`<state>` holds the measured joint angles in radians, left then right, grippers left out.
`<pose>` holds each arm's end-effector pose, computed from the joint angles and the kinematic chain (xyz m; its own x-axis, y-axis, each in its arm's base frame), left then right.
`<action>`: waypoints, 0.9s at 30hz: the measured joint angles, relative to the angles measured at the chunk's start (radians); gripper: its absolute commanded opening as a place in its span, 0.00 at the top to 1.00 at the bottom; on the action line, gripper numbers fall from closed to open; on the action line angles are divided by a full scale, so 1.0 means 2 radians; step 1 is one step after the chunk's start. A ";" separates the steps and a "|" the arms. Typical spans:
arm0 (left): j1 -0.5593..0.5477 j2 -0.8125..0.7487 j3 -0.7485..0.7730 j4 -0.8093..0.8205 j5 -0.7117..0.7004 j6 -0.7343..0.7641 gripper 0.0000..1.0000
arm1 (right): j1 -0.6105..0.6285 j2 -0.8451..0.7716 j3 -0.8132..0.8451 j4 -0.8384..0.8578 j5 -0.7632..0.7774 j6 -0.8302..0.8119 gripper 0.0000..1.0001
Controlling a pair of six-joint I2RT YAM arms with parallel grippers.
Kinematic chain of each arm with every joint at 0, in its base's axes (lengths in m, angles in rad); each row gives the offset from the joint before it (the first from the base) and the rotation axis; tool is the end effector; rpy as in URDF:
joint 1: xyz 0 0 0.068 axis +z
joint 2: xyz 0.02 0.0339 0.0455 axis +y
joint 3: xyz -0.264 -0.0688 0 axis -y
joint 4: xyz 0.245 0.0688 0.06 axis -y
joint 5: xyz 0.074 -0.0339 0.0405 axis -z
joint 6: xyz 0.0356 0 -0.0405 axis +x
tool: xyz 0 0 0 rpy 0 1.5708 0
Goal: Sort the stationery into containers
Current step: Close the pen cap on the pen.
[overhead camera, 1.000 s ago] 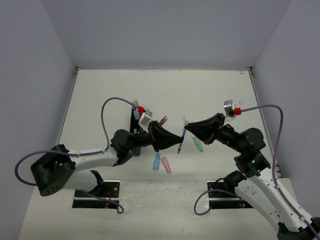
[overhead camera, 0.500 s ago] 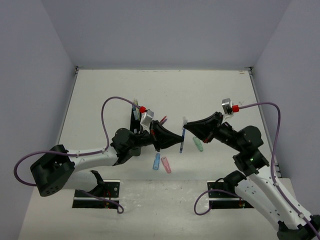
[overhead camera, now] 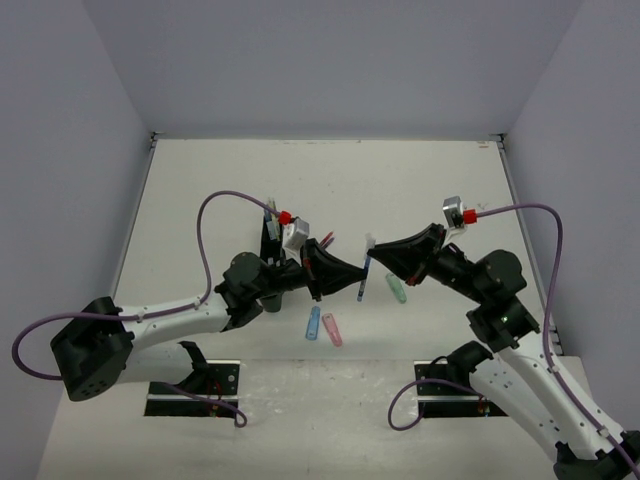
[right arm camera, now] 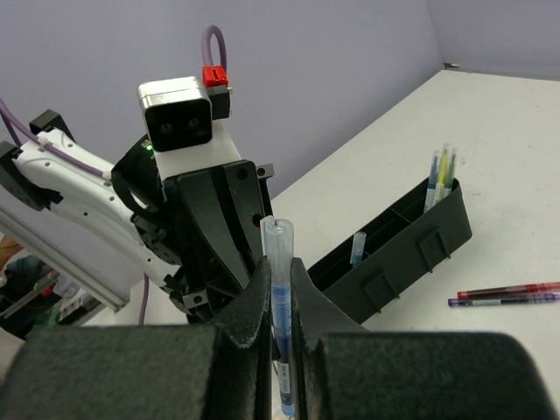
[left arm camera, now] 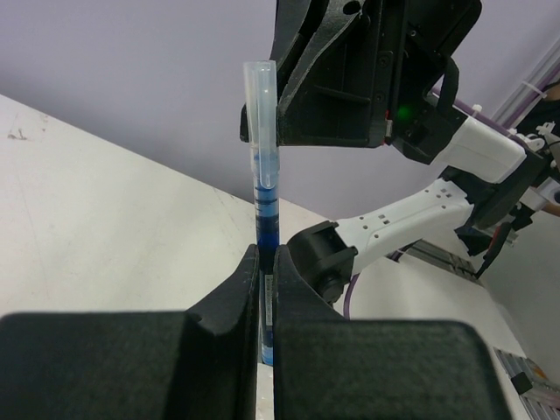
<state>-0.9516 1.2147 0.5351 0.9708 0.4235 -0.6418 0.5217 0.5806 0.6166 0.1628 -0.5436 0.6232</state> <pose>0.1379 -0.2188 0.2842 -0.4477 -0.3121 -0.8379 0.8774 0.0271 -0.4789 0.1160 0.0879 0.3477 -0.3665 0.3655 -0.8556 -0.8032 0.3399 0.4892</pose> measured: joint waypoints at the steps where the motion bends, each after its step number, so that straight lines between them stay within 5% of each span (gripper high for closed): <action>1: 0.000 0.000 0.000 -0.001 -0.002 0.000 1.00 | 0.000 0.000 0.001 -0.001 0.001 -0.002 0.93; 8: 0.000 -0.001 0.003 0.004 -0.015 0.000 1.00 | 0.000 -0.003 -0.001 -0.010 -0.006 -0.011 0.70; 27: 0.000 -0.002 0.017 0.018 -0.016 0.000 1.00 | 0.000 -0.005 -0.006 -0.015 -0.028 -0.009 0.72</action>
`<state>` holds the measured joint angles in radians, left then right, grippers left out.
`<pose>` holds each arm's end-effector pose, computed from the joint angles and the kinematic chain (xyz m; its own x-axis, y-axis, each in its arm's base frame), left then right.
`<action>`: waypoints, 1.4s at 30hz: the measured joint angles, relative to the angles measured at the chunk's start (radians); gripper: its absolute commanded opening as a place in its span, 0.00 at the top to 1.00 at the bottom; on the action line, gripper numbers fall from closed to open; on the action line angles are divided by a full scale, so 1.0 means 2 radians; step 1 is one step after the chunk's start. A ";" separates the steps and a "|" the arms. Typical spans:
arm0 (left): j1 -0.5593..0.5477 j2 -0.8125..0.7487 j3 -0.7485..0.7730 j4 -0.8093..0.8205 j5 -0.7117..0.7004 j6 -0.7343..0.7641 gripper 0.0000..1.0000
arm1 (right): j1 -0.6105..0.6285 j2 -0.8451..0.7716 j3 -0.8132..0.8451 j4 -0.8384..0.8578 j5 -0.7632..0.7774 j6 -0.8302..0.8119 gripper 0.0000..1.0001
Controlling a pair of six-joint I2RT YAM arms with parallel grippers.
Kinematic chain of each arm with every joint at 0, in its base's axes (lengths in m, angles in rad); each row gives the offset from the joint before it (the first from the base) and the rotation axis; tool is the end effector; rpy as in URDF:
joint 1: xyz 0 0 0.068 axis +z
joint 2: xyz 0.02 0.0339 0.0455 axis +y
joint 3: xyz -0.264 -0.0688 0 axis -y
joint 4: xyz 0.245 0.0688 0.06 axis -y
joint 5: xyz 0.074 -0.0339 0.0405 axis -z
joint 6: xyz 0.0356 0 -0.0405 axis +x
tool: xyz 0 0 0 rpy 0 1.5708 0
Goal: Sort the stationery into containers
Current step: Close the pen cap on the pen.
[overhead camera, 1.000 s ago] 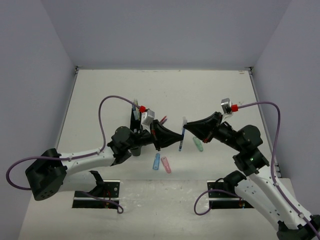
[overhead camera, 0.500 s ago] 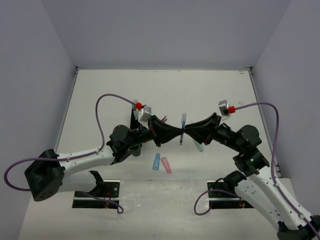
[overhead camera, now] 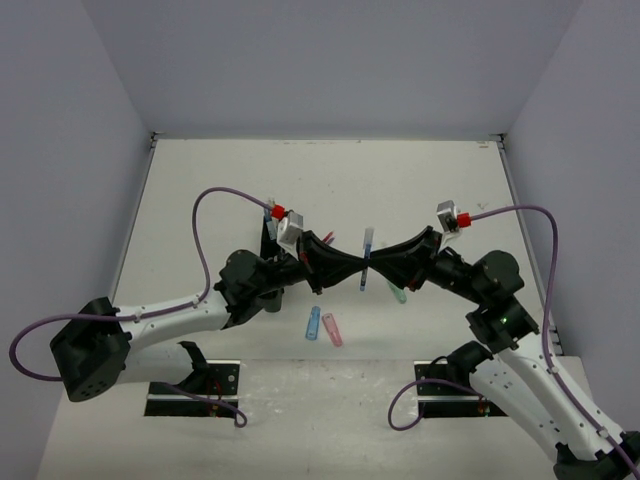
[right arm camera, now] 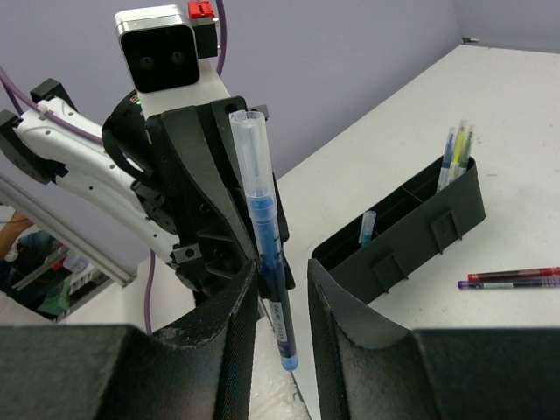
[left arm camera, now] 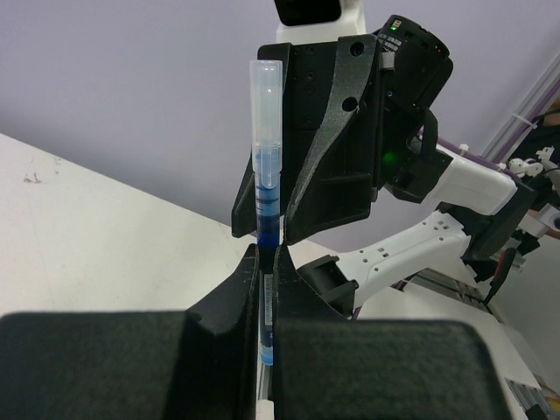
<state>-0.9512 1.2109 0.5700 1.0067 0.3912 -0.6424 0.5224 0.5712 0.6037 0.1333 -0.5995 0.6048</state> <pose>0.1394 -0.2188 0.3004 -0.4085 -0.3811 -0.8294 0.8926 0.0233 -0.4503 0.1137 0.0887 0.3412 -0.3908 0.3167 -0.8643 -0.8169 0.3133 0.4842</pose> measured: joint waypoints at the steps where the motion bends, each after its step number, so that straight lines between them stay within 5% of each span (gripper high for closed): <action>1: 0.000 0.001 0.000 0.000 0.001 0.000 1.00 | 0.000 0.001 0.000 0.001 -0.001 0.001 0.73; 7: 0.000 0.010 0.001 0.003 0.009 0.000 1.00 | 0.000 0.015 0.005 0.003 -0.012 0.004 0.78; 10: 0.000 0.015 0.006 0.002 0.013 -0.001 1.00 | 0.000 0.021 0.007 0.007 -0.015 0.006 0.96; 13: 0.000 0.017 0.009 0.002 0.016 -0.004 1.00 | -0.001 0.022 0.008 0.011 -0.018 0.004 1.00; 19: 0.000 0.018 0.018 0.000 0.019 -0.005 0.65 | -0.002 0.020 0.009 0.021 -0.019 0.004 1.00; 21: 0.000 0.021 0.022 -0.001 0.023 -0.003 0.62 | -0.001 0.016 0.009 0.023 -0.020 0.006 1.00; 27: -0.001 0.043 0.028 0.013 0.038 -0.010 0.90 | -0.001 0.013 0.011 0.023 -0.020 0.007 1.00; 33: -0.001 0.052 0.029 0.028 0.048 -0.024 1.00 | -0.001 0.019 0.015 0.023 -0.021 0.004 1.00; 35: -0.001 0.052 0.030 0.032 0.051 -0.025 1.00 | -0.001 0.020 0.017 0.023 -0.021 0.004 0.94; 38: -0.001 0.052 0.031 0.035 0.052 -0.026 1.00 | -0.001 0.021 0.020 0.023 -0.022 0.004 0.64; 42: -0.002 0.052 0.031 0.022 0.052 -0.019 1.00 | 0.000 0.018 0.029 0.009 -0.018 -0.002 0.42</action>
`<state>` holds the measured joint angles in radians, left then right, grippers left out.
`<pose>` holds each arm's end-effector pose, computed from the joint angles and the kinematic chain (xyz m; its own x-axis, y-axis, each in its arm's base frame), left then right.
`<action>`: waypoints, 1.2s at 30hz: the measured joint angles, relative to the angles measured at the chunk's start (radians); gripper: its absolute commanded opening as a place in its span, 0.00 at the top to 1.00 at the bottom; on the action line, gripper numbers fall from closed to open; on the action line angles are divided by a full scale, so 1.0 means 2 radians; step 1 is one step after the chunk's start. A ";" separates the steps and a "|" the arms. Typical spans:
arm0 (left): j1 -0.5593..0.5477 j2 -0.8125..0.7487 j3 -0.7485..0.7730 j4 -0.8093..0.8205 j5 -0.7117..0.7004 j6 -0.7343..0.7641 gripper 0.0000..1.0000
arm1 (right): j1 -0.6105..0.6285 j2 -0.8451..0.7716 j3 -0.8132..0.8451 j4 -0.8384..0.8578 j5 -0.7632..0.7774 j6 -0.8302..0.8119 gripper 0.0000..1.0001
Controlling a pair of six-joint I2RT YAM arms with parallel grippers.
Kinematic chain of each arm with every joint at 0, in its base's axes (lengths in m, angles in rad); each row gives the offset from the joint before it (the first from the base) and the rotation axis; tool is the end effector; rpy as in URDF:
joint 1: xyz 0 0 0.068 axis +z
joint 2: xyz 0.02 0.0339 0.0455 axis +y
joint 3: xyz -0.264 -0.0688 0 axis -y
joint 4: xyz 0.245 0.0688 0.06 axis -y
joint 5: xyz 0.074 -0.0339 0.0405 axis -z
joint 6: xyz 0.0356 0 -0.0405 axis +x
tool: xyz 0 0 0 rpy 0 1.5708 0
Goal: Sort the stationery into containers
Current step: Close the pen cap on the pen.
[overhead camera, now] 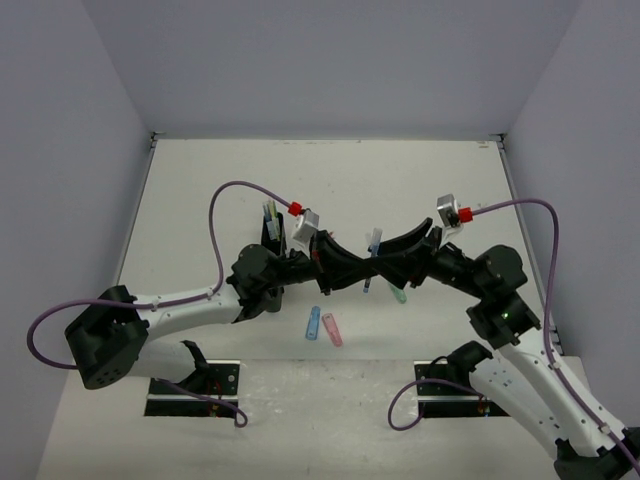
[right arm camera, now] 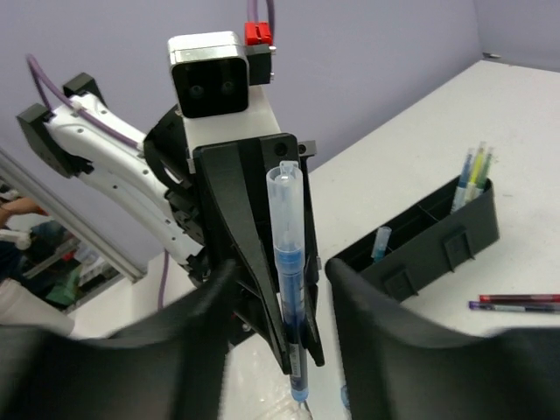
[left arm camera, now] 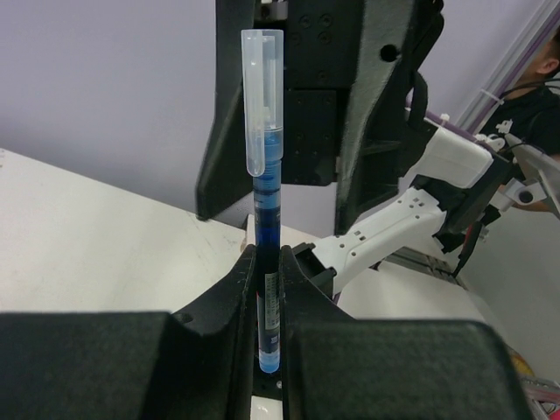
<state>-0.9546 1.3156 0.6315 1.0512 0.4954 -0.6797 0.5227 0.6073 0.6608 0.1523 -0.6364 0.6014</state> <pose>0.1477 -0.2378 0.2984 -0.4511 -0.3198 -0.8332 0.8882 -0.0703 -0.4540 0.1152 0.0908 0.3581 -0.3664 0.3141 -0.8759 -0.8469 0.2774 0.4537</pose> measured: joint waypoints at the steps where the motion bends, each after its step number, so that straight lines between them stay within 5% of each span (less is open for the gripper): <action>1: 0.000 0.000 0.000 -0.004 0.000 0.003 1.00 | 0.000 -0.003 0.004 -0.009 0.005 -0.003 0.40; 11: -0.001 -0.001 0.000 -0.026 0.005 0.014 1.00 | 0.000 0.010 0.110 -0.104 0.065 -0.043 0.36; 16: -0.001 -0.001 0.000 -0.026 0.012 0.015 1.00 | 0.000 0.035 0.131 -0.124 0.074 -0.057 0.52; 25: -0.001 -0.001 0.001 -0.037 0.019 0.019 1.00 | 0.000 0.045 0.131 -0.139 0.069 -0.066 0.64; 33: -0.001 -0.001 0.010 -0.049 0.019 0.019 1.00 | 0.000 0.030 0.108 -0.133 0.057 -0.066 0.62; 36: -0.001 -0.002 0.014 -0.050 0.019 0.019 1.00 | 0.000 0.030 0.094 -0.132 0.055 -0.065 0.74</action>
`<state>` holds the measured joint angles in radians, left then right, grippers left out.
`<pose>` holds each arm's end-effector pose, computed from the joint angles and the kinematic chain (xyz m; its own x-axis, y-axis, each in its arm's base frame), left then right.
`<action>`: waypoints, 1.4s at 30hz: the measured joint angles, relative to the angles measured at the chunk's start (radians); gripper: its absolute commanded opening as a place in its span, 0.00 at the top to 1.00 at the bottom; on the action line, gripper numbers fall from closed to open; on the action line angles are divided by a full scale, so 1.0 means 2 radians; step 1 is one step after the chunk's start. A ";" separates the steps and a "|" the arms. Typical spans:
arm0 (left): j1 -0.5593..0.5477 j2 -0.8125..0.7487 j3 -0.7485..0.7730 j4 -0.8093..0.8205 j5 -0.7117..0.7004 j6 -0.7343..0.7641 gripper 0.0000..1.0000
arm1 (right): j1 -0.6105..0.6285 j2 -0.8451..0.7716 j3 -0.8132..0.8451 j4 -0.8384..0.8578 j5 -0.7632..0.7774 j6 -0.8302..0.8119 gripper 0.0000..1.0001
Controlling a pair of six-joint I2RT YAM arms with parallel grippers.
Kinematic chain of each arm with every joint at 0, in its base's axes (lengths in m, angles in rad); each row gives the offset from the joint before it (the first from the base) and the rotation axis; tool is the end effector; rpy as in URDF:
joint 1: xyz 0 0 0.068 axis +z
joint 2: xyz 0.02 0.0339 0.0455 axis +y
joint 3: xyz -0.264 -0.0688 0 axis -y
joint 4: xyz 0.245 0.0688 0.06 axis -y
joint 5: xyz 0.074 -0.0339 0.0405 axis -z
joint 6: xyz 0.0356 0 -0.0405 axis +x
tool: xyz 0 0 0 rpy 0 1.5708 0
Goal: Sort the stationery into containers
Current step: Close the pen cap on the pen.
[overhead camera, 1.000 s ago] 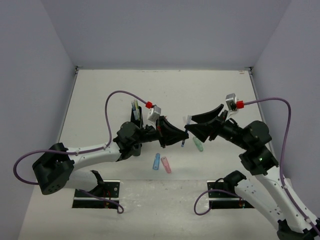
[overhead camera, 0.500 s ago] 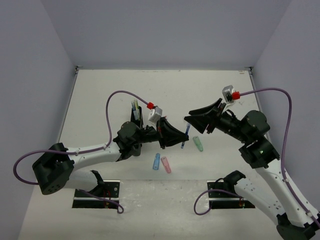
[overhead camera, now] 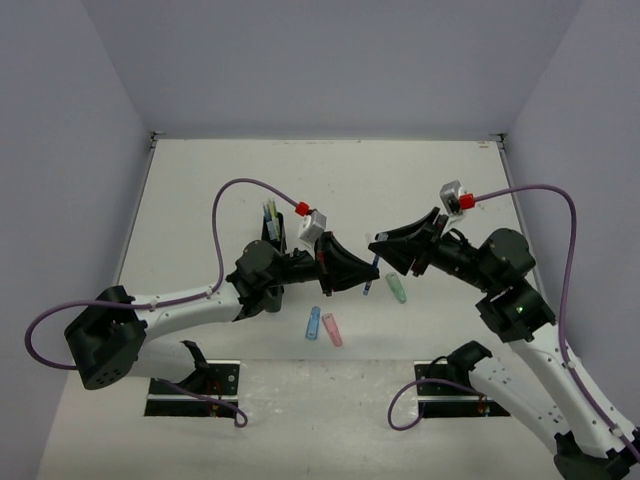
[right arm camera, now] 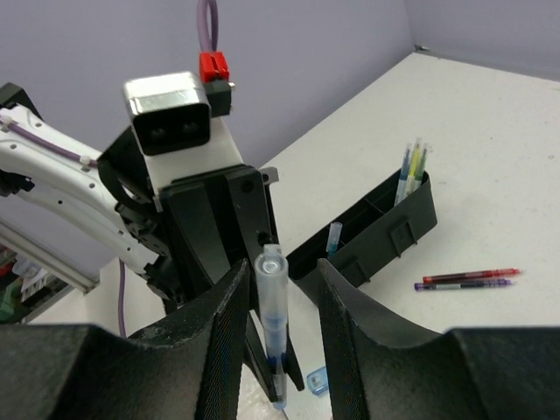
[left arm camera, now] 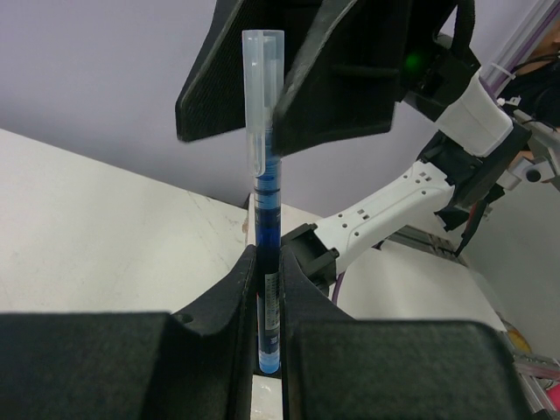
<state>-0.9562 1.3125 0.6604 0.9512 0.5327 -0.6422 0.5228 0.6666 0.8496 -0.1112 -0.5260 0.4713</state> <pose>0.1488 -0.2422 0.2986 -0.4531 -0.2528 -0.8549 0.8895 -0.0639 -0.4525 0.1185 0.0889 0.3878 -0.3377 0.2586 -0.9050 -0.7995 0.4286 0.4208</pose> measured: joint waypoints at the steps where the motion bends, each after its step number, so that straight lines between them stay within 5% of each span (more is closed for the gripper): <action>1: 0.000 0.000 0.001 0.000 0.000 0.000 1.00 | 0.000 0.000 -0.004 0.000 -0.001 0.000 0.83; 2: 0.000 0.000 0.002 -0.002 0.000 0.000 1.00 | 0.000 0.000 -0.006 0.001 -0.003 0.002 0.92; 9: 0.000 0.000 0.003 -0.009 -0.001 0.002 1.00 | 0.001 0.000 -0.011 0.007 -0.011 0.003 1.00; 24: 0.000 -0.015 0.004 -0.040 -0.011 0.009 1.00 | 0.000 -0.008 -0.037 0.041 -0.021 0.009 1.00; 42: 0.045 -0.031 0.064 -0.185 -0.016 0.009 1.00 | -0.001 -0.012 -0.191 0.262 0.002 0.061 1.00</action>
<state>-0.8657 1.2504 0.7887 0.5802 0.5003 -0.6233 0.5213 0.6417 0.4674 0.4130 -0.5214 0.5928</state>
